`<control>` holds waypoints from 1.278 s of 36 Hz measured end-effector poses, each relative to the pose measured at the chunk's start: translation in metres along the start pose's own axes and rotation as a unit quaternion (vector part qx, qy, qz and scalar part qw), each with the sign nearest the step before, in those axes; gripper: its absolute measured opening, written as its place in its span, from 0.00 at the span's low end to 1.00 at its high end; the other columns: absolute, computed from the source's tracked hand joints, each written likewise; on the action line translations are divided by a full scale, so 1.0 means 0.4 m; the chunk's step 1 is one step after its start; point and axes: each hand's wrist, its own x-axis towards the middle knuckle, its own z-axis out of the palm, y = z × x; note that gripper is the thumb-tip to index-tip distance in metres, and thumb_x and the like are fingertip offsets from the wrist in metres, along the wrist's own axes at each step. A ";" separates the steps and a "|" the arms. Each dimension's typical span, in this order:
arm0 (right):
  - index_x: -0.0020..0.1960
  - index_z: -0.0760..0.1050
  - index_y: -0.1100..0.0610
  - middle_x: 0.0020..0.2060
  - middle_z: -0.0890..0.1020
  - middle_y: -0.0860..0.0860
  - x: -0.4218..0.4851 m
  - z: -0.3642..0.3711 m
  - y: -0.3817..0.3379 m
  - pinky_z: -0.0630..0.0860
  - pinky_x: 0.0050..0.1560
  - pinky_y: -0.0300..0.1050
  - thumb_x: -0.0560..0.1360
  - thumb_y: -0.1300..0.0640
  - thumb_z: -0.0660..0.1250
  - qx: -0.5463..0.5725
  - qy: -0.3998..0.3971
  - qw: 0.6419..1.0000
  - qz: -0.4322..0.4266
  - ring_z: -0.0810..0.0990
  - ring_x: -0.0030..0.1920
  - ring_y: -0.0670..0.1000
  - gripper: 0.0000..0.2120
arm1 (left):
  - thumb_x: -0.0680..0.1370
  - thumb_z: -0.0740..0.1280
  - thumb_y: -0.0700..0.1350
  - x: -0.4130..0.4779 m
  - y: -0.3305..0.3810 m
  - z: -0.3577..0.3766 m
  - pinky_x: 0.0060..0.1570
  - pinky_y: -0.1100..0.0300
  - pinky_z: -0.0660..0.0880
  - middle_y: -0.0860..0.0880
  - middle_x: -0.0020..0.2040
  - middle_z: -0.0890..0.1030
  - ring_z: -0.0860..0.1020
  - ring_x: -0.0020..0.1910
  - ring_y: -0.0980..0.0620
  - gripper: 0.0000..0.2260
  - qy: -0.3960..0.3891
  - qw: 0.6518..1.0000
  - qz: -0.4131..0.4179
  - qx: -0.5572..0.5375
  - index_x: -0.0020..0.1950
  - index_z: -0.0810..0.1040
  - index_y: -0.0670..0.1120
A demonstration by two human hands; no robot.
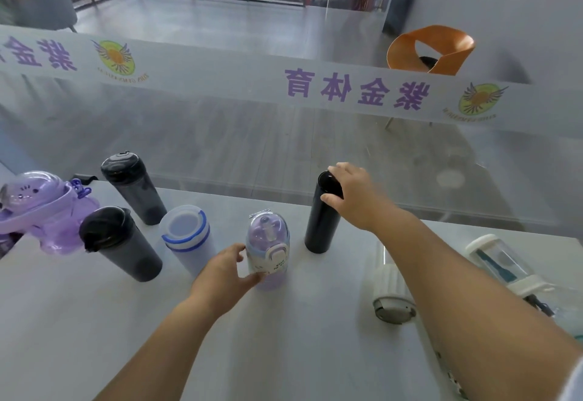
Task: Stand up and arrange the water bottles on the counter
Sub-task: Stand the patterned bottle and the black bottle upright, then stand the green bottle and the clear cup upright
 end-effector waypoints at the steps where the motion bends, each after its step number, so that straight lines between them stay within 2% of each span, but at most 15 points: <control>1: 0.71 0.65 0.59 0.69 0.69 0.55 -0.006 -0.005 0.000 0.64 0.66 0.50 0.77 0.52 0.65 0.007 0.026 1.000 -0.007 0.66 0.68 0.58 0.25 | 0.70 0.71 0.57 -0.006 -0.006 -0.002 0.53 0.57 0.75 0.52 0.60 0.77 0.77 0.56 0.52 0.27 -0.012 1.000 -0.005 0.014 0.66 0.69 0.52; 4: 0.65 0.72 0.58 0.61 0.76 0.54 -0.035 -0.015 0.003 0.69 0.62 0.49 0.76 0.53 0.65 0.034 0.080 0.996 -0.011 0.72 0.62 0.57 0.19 | 0.71 0.69 0.58 -0.024 -0.027 -0.005 0.52 0.59 0.74 0.54 0.60 0.77 0.77 0.56 0.53 0.25 -0.049 0.997 -0.008 0.055 0.66 0.69 0.53; 7: 0.62 0.74 0.57 0.58 0.78 0.54 -0.081 -0.015 0.010 0.72 0.59 0.50 0.76 0.52 0.65 0.042 0.088 0.995 0.018 0.75 0.59 0.56 0.17 | 0.72 0.69 0.58 -0.035 -0.044 -0.002 0.51 0.60 0.72 0.56 0.58 0.77 0.77 0.55 0.54 0.23 -0.076 0.994 0.000 0.078 0.64 0.70 0.54; 13: 0.62 0.74 0.54 0.56 0.79 0.49 -0.200 0.003 0.042 0.73 0.53 0.45 0.77 0.49 0.63 0.023 0.017 0.995 0.093 0.77 0.54 0.51 0.16 | 0.71 0.68 0.59 -0.044 -0.041 0.020 0.54 0.59 0.75 0.57 0.54 0.77 0.78 0.52 0.55 0.20 -0.126 0.986 0.034 0.106 0.60 0.73 0.55; 16: 0.61 0.74 0.54 0.54 0.80 0.49 -0.262 0.024 0.073 0.72 0.49 0.44 0.77 0.48 0.63 0.013 -0.020 0.991 0.135 0.77 0.51 0.50 0.16 | 0.72 0.67 0.60 -0.044 -0.024 0.047 0.50 0.61 0.74 0.58 0.54 0.77 0.77 0.51 0.56 0.19 -0.153 0.979 0.057 0.122 0.60 0.73 0.55; 20: 0.61 0.73 0.53 0.54 0.80 0.49 -0.346 0.041 0.118 0.76 0.53 0.49 0.76 0.46 0.63 0.017 -0.063 0.978 0.196 0.78 0.51 0.51 0.17 | 0.73 0.67 0.59 -0.045 0.012 0.088 0.52 0.60 0.74 0.58 0.54 0.77 0.77 0.51 0.55 0.18 -0.182 0.968 0.096 0.142 0.60 0.73 0.55; 25: 0.62 0.73 0.54 0.55 0.80 0.51 -0.438 0.046 0.183 0.75 0.54 0.47 0.76 0.47 0.63 0.016 -0.076 0.965 0.249 0.78 0.53 0.51 0.18 | 0.73 0.67 0.58 -0.046 0.062 0.146 0.54 0.60 0.74 0.58 0.53 0.77 0.76 0.51 0.56 0.17 -0.197 0.963 0.126 0.130 0.60 0.74 0.54; 28: 0.60 0.73 0.53 0.56 0.80 0.51 -0.484 0.042 0.232 0.76 0.54 0.50 0.76 0.47 0.63 0.000 -0.067 0.955 0.288 0.78 0.54 0.52 0.16 | 0.73 0.68 0.57 -0.044 0.109 0.187 0.54 0.60 0.74 0.57 0.54 0.77 0.76 0.51 0.56 0.19 -0.194 0.966 0.137 0.107 0.61 0.73 0.54; 30: 0.63 0.71 0.52 0.59 0.77 0.51 -0.513 0.042 0.268 0.76 0.54 0.50 0.77 0.46 0.62 -0.011 -0.060 0.948 0.313 0.77 0.57 0.53 0.18 | 0.72 0.69 0.57 -0.045 0.145 0.218 0.54 0.59 0.75 0.56 0.57 0.76 0.76 0.52 0.56 0.22 -0.177 0.970 0.144 0.083 0.64 0.70 0.55; 34: 0.68 0.65 0.53 0.65 0.73 0.52 -0.565 0.051 0.348 0.75 0.57 0.51 0.76 0.45 0.62 -0.030 -0.064 0.938 0.340 0.73 0.62 0.55 0.23 | 0.73 0.68 0.57 -0.049 0.227 0.289 0.57 0.55 0.73 0.53 0.68 0.68 0.73 0.62 0.51 0.28 -0.139 0.977 0.151 0.052 0.70 0.63 0.55; 37: 0.71 0.61 0.55 0.67 0.69 0.54 -0.595 0.064 0.395 0.72 0.62 0.51 0.76 0.43 0.62 -0.028 -0.078 0.931 0.355 0.69 0.67 0.56 0.28 | 0.73 0.68 0.58 -0.052 0.284 0.352 0.61 0.52 0.71 0.51 0.70 0.63 0.68 0.65 0.48 0.31 -0.121 0.985 0.123 0.023 0.73 0.59 0.56; 42: 0.70 0.58 0.56 0.65 0.67 0.56 -0.629 0.105 0.450 0.71 0.61 0.53 0.73 0.40 0.64 0.003 -0.116 0.924 0.365 0.67 0.65 0.58 0.32 | 0.72 0.68 0.59 -0.059 0.339 0.447 0.59 0.47 0.73 0.48 0.69 0.57 0.67 0.63 0.41 0.31 -0.085 0.994 0.055 0.034 0.71 0.59 0.58; 46: 0.72 0.47 0.54 0.65 0.62 0.57 -0.642 0.136 0.466 0.72 0.59 0.53 0.72 0.39 0.64 0.031 -0.159 0.917 0.365 0.67 0.63 0.59 0.40 | 0.71 0.70 0.55 -0.059 0.344 0.487 0.58 0.45 0.74 0.47 0.68 0.56 0.69 0.61 0.38 0.30 -0.046 0.999 0.009 -0.009 0.68 0.59 0.58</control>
